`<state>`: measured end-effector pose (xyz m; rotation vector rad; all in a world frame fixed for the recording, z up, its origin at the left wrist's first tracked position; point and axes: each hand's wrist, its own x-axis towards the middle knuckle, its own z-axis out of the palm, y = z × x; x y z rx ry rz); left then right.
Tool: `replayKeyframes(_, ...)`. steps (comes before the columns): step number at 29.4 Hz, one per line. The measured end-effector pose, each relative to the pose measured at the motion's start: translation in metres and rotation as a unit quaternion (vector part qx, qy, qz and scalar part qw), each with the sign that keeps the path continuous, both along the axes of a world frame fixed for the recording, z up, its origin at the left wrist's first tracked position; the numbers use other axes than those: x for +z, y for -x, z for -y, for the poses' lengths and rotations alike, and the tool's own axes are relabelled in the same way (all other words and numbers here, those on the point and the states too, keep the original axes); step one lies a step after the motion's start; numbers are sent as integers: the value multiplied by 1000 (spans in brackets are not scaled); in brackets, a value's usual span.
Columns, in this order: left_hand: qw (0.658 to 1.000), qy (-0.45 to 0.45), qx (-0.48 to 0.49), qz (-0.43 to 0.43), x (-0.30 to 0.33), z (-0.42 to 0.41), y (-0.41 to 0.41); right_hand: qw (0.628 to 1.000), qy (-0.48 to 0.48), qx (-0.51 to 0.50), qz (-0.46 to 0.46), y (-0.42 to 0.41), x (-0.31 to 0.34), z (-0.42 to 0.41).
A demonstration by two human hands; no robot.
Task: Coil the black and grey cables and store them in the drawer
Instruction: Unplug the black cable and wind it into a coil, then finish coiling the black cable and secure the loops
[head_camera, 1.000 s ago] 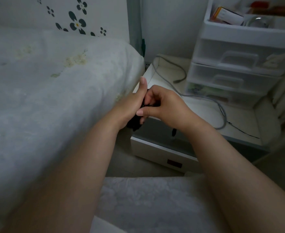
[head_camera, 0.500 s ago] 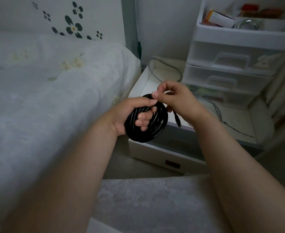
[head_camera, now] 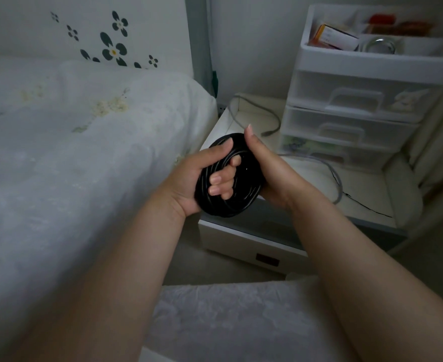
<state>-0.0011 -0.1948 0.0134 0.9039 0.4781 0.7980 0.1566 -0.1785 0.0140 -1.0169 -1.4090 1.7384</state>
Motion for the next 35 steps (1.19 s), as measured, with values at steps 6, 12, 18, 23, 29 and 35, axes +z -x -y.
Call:
replayKeyframes(6,996,-28,27,-76,-6,1,-20,997,1,-78,12,-7,-2,-3)
replayKeyframes(12,987,-61,33,-142,-6,-2,-36,995,-13,-98,21,-25,5,3)
replayKeyframes(18,971,-89,38,-220,-12,-9,-61,980,-70,-167,82,-54,5,4)
replayKeyframes(23,988,-34,-6,-151,-12,-5,-86,987,-70,-140,39,-76,9,13)
replayKeyframes(29,991,21,-80,-109,-10,-6,-100,991,-30,-127,10,-99,4,17)
replayKeyframes(35,988,47,-25,-142,-11,-2,-121,987,-66,-135,58,-117,-10,7)
